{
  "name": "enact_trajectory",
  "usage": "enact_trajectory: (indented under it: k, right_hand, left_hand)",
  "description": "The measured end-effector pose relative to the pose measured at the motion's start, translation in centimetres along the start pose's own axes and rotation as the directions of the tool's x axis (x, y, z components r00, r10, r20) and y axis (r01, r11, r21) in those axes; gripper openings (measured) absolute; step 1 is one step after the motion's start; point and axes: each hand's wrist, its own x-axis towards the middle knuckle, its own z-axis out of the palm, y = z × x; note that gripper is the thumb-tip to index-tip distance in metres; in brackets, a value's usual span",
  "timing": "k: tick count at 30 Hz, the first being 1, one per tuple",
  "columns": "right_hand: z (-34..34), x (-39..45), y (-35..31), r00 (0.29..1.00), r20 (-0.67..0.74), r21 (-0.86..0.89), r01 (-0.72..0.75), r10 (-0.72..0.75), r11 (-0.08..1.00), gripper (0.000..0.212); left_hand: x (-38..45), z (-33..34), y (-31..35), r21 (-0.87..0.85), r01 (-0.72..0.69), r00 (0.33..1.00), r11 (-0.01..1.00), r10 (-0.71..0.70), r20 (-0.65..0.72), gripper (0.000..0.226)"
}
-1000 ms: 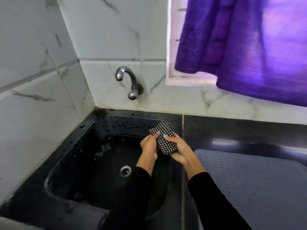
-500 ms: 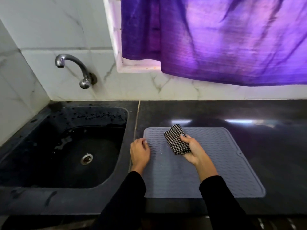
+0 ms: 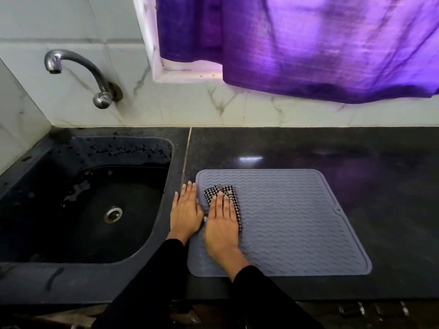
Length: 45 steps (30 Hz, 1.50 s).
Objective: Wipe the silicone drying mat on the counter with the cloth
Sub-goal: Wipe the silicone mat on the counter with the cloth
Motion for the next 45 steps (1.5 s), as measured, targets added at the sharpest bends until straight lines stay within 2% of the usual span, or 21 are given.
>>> enact_trajectory:
  k: [4,7,9,12,14,15,16,17,18,19,20,22,24,26,28,31,36,39,42,44,45]
  right_hand:
    - [0.1,0.3,0.7,1.000,-0.008,-0.070,-0.021,0.020,0.997,0.065]
    - [-0.5,0.4,1.5,0.995,0.057,-0.089,0.092,-0.087,0.992,0.067]
    - [-1.0,0.6,2.1,0.990,0.044,-0.077,0.138,-0.135,0.987,0.064]
    - [-2.4,0.8,3.1,0.985,-0.006,0.058,0.171,-0.171,0.984,0.061]
    - [-3.5,1.9,3.9,0.997,0.047,0.285,0.048,-0.064,0.957,0.053]
    - [-4.4,2.6,4.4,0.995,0.098,0.493,-0.069,0.024,0.867,0.046]
    - [-5.5,3.1,4.8,0.978,0.176,0.718,-0.207,0.114,0.664,0.040]
    - [-6.7,3.5,5.1,0.954,0.244,0.857,-0.297,0.177,0.422,0.035]
    - [-7.4,3.9,5.6,0.937,0.255,0.903,-0.319,0.237,0.288,0.033]
    - [-7.8,4.2,6.0,0.935,0.223,0.905,-0.304,0.277,0.299,0.032]
    - [-8.1,4.2,5.9,0.951,0.126,0.849,-0.251,0.283,0.464,0.033]
    - [-7.8,3.4,4.7,0.984,-0.062,0.590,-0.098,0.165,0.801,0.037]
    - [-5.6,2.3,2.7,0.999,-0.023,0.364,-0.018,0.028,0.931,0.044]
    - [-2.5,1.2,1.1,0.999,0.042,0.122,-0.012,0.007,0.992,0.056]
    - [-0.7,0.7,0.7,1.000,0.012,-0.022,-0.022,0.023,1.000,0.065]
    - [-0.2,0.9,1.1,1.000,-0.013,-0.041,-0.021,0.021,0.999,0.066]
    - [-1.2,1.1,1.9,0.998,0.017,-0.035,0.055,-0.055,0.998,0.058]
    - [-2.8,1.8,2.8,0.999,0.021,0.225,0.034,-0.039,0.974,0.048]
    - [-6.0,2.6,3.5,0.989,0.081,0.597,-0.146,0.122,0.789,0.036]
    - [-7.9,3.0,3.6,0.984,0.035,0.630,-0.157,0.174,0.761,0.036]
    - [-8.5,3.2,3.4,0.982,-0.027,0.576,-0.139,0.188,0.806,0.038]
  left_hand:
    - [0.4,0.1,0.0,0.001,0.013,1.000,1.000,-0.013,-0.006,0.070]
    - [0.3,0.0,0.1,-0.010,0.014,1.000,1.000,-0.015,-0.010,0.066]
    - [0.2,0.1,-0.1,-0.004,0.008,1.000,1.000,-0.008,0.002,0.070]
    - [0.3,-0.2,-0.4,-0.009,-0.001,0.999,1.000,0.001,0.044,0.074]
    - [0.5,-0.6,-0.8,-0.005,-0.021,0.994,1.000,0.021,0.109,0.071]
    - [0.5,-0.8,-0.9,0.005,-0.039,0.989,0.999,0.038,0.144,0.071]
    - [0.4,-0.9,-1.1,0.020,-0.055,0.984,0.998,0.051,0.169,0.071]
    - [0.2,-1.0,-1.2,0.037,-0.067,0.983,0.997,0.060,0.173,0.070]
    - [0.1,-0.8,-1.2,0.055,-0.071,0.985,0.996,0.061,0.162,0.070]
    - [-0.1,-0.7,-1.1,0.071,-0.072,0.987,0.995,0.061,0.146,0.069]
    - [-0.1,-0.6,-1.1,0.079,-0.073,0.989,0.994,0.062,0.131,0.069]
    - [-0.1,-0.5,-1.1,0.081,-0.073,0.991,0.994,0.063,0.118,0.070]
    - [-0.1,-0.4,-1.2,0.081,-0.072,0.993,0.994,0.064,0.097,0.074]
    - [-0.1,-0.4,-1.2,0.087,-0.065,0.994,0.994,0.058,0.090,0.072]
    - [-0.1,-0.3,-1.2,0.087,-0.061,0.995,0.994,0.054,0.082,0.072]
    - [-0.1,-0.3,-1.1,0.072,-0.063,0.996,0.995,0.059,0.063,0.084]
    - [-0.3,-0.2,-1.0,0.072,-0.061,0.997,0.996,0.057,0.060,0.082]
    - [-0.2,-0.4,-1.0,0.072,-0.055,0.996,0.996,0.050,0.070,0.083]
    - [-0.4,-0.7,-0.9,0.062,-0.056,0.994,0.996,0.050,0.098,0.071]
    - [-0.4,-0.7,-0.8,0.059,-0.053,0.993,0.997,0.046,0.111,0.068]
    - [-0.4,-0.7,-0.9,0.056,-0.053,0.992,0.997,0.046,0.116,0.068]
